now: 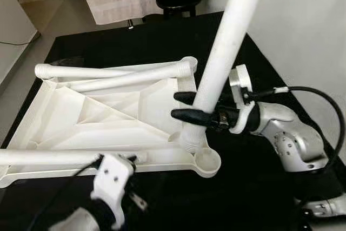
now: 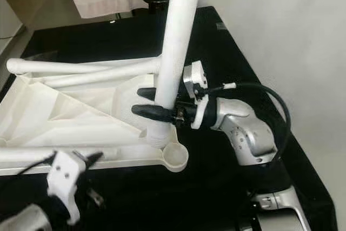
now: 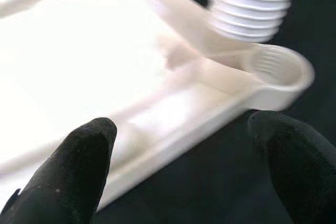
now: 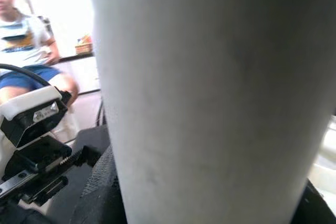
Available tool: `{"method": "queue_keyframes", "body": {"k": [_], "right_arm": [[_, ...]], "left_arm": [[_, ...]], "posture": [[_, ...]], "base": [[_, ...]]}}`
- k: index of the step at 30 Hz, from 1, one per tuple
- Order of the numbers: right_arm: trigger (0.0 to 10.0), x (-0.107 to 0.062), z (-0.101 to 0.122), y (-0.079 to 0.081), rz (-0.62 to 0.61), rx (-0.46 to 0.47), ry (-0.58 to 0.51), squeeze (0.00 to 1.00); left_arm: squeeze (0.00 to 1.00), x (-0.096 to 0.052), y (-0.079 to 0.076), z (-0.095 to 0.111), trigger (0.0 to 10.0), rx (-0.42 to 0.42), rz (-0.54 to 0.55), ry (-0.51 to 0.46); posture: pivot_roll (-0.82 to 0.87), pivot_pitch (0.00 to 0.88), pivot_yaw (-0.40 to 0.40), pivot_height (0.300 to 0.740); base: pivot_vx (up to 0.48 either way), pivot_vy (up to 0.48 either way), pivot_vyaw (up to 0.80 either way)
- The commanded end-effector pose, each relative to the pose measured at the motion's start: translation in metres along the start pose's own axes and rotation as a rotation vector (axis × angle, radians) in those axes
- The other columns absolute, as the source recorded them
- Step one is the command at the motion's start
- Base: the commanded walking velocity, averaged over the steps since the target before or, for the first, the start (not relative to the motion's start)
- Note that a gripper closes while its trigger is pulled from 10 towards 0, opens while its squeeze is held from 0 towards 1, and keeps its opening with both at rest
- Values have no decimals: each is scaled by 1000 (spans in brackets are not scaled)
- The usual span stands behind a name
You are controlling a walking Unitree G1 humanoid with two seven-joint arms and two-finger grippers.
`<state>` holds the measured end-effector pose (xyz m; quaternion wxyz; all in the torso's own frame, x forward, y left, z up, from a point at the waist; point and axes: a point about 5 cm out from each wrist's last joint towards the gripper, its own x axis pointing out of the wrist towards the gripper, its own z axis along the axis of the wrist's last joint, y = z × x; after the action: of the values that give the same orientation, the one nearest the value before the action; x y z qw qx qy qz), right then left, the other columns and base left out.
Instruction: Building children table
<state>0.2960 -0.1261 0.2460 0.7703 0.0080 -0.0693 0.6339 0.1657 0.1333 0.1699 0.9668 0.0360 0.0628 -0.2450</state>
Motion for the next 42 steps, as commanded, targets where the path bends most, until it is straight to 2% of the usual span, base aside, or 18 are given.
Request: {"method": "queue_keyframes", "body": {"k": [1, 5, 7, 9, 12, 15, 19, 26, 34, 42], "right_arm": [[10000, 1, 4, -2, -14, -17, -26, 0], [10000, 2, 3, -4, -37, -18, -45, 0], [10000, 2, 3, -7, -73, -21, -59, 0], [10000, 2, 3, -7, -73, -21, -59, 0], [10000, 4, 2, -17, -202, -46, -66, 0], [10000, 5, 2, -21, -260, -46, -75, 0], [10000, 6, 2, -22, -287, -46, -79, 0], [10000, 8, 2, -24, -323, -49, -74, 0], [10000, 15, -1, -22, -325, -46, -68, 0], [10000, 16, -2, -21, -331, -40, -65, 0]], "left_arm": [[0, 0, 4, -6, 10000, -18, 25, 38], [0, 5, 8, 1, 10000, -21, 62, -2], [0, 10, 15, 4, 10000, -11, 104, -28], [0, 10, 15, 4, 10000, -11, 104, -28], [0, 16, 23, 6, 10000, -22, 154, -57], [0, 20, 26, 3, 10000, -7, 183, -55], [0, 22, 25, -1, 10000, 5, 199, -48], [0, 25, 20, -11, 10000, -27, 202, 0], [0, 23, 17, -22, 10000, -30, 175, 46], [0, 22, 13, -25, 10000, -26, 165, 50]], "posture": [[-50, 201, 48, 740], [-54, 192, 51, 740], [-57, 186, 52, 740], [-57, 186, 52, 740], [-66, 179, 52, 740], [-71, 176, 52, 740], [-75, 177, 52, 740], [-80, 175, 54, 740], [-79, 171, 54, 740], [-81, 173, 51, 740]], "base": [[-360, 0, 0], [-480, 0, 0], [0, 0, 0], [0, 0, 0], [0, 0, 0], [0, 0, 0], [0, 0, 0], [0, 0, 0], [0, 0, 0], [0, 0, 0]]}}
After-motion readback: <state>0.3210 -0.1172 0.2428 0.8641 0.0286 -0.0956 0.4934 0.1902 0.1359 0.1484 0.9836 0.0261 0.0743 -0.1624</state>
